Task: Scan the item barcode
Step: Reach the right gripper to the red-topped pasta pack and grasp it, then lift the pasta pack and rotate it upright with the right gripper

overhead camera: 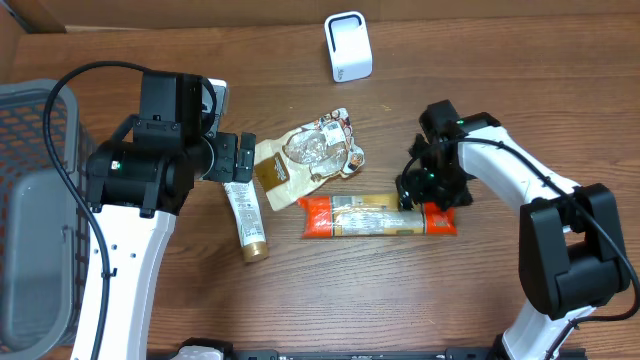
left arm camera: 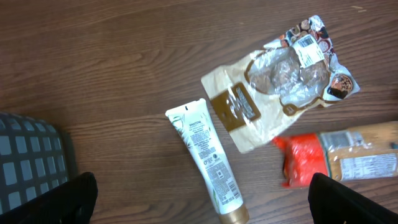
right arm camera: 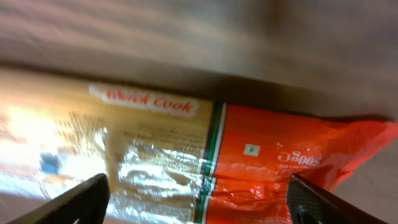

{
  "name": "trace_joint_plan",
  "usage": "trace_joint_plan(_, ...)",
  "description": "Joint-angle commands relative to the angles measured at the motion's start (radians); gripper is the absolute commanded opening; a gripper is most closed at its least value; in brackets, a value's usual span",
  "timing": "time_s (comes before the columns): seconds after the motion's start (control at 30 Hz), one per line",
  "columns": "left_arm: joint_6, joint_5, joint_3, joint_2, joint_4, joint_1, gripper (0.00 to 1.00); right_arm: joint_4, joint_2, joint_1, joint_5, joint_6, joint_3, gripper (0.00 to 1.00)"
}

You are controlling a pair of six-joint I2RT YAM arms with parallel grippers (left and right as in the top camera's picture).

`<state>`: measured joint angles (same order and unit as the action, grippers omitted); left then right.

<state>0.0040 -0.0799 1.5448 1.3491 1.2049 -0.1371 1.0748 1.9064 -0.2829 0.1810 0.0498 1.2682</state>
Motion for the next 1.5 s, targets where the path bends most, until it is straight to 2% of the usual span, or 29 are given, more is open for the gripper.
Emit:
trace_joint_plan(0.0,0.019,-0.005,0.008,0.005,-0.001,0.001,1.0,0.079,0.005,0.019,-0.029,-0.069,0.008,0.95)
trace_joint_plan(0.2,0.019,-0.005,0.008,0.005,-0.001,0.001,1.0,0.116,0.005,-0.001,0.113,-0.27,0.117,1.0)
trace_joint_plan(0.33,0.019,-0.005,0.008,0.005,-0.001,0.001,1.0,0.1,0.007,-0.013,0.242,-0.534,0.126,1.0)
trace_joint_plan(0.4,0.019,-0.005,0.008,0.005,-0.001,0.001,1.0,0.101,0.016,-0.013,0.287,-0.613,0.124,1.0)
trace_joint_plan(1.03,0.019,-0.005,0.008,0.005,-0.001,0.001,1.0,-0.198,0.034,-0.013,0.243,-0.631,-0.11,0.99)
trace_joint_plan(1.2,0.019,-0.005,0.008,0.005,-0.001,0.001,1.0,-0.165,0.034,-0.013,0.261,-0.587,-0.145,0.83)
trace_joint_plan(1.27,0.019,-0.005,0.008,0.005,-0.001,0.001,0.99,-0.145,0.034,-0.013,0.273,-0.539,-0.151,0.67)
trace_joint_plan(1.3,0.019,-0.005,0.008,0.005,-0.001,0.001,1.0,-0.126,0.034,-0.014,0.277,-0.478,-0.151,0.51)
trace_joint_plan(1.37,0.019,-0.005,0.008,0.005,-0.001,0.001,1.0,-0.115,0.034,-0.014,0.277,-0.412,-0.151,0.33)
trace_joint_plan(1.47,0.019,-0.005,0.008,0.005,-0.001,0.001,1.0,-0.105,0.034,-0.014,0.277,-0.352,-0.151,0.13)
